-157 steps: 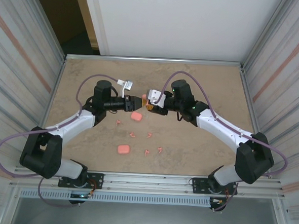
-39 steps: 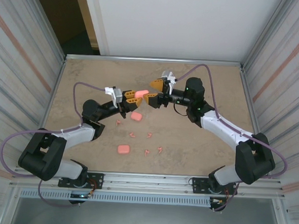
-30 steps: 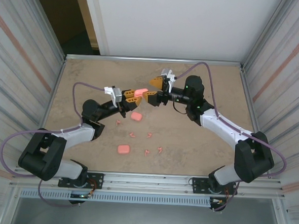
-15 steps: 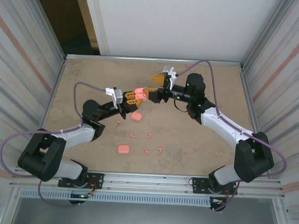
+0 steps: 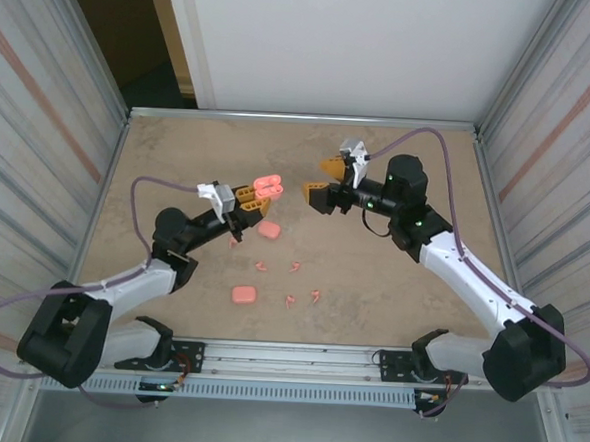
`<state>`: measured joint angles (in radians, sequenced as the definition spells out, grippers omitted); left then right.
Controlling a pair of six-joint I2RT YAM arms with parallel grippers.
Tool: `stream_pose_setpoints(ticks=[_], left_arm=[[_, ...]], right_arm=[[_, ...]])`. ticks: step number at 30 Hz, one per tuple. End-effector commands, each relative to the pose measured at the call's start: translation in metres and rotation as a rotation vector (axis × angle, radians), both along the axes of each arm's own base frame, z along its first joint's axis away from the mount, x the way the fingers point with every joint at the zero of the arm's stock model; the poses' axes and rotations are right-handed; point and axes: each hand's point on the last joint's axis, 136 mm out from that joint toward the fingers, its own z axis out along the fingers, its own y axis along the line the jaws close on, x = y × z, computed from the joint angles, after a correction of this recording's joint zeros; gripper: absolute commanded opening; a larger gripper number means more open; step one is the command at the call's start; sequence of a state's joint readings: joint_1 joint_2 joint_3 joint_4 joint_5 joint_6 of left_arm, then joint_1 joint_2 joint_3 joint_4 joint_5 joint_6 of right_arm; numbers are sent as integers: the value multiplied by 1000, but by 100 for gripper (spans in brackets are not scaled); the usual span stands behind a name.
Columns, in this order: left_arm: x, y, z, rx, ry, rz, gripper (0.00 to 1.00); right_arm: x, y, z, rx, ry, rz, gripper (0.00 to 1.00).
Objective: Insert wireless bluetooth earbuds into charging case
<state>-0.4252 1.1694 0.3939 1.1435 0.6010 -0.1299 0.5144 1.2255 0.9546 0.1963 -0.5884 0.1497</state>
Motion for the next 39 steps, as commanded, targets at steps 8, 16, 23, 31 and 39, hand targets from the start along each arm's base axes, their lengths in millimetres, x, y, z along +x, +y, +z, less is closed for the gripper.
stream_pose_setpoints(ticks=[8, 16, 23, 31, 39], left_arm=[[-21, 21, 13, 11, -64, 63, 0], [-41, 29, 14, 13, -58, 57, 0], [-64, 33, 22, 14, -74, 26, 0], [-75, 40, 31, 17, -57, 33, 0], [-76, 47, 27, 45, -13, 80, 0]], right_arm=[[2, -12, -83, -112, 341, -98, 73], [13, 5, -119, -146, 487, -81, 67], [18, 44, -145, -175, 535, 17, 61], [20, 102, -179, -201, 616, 118, 52], [19, 152, -211, -230, 660, 179, 44]])
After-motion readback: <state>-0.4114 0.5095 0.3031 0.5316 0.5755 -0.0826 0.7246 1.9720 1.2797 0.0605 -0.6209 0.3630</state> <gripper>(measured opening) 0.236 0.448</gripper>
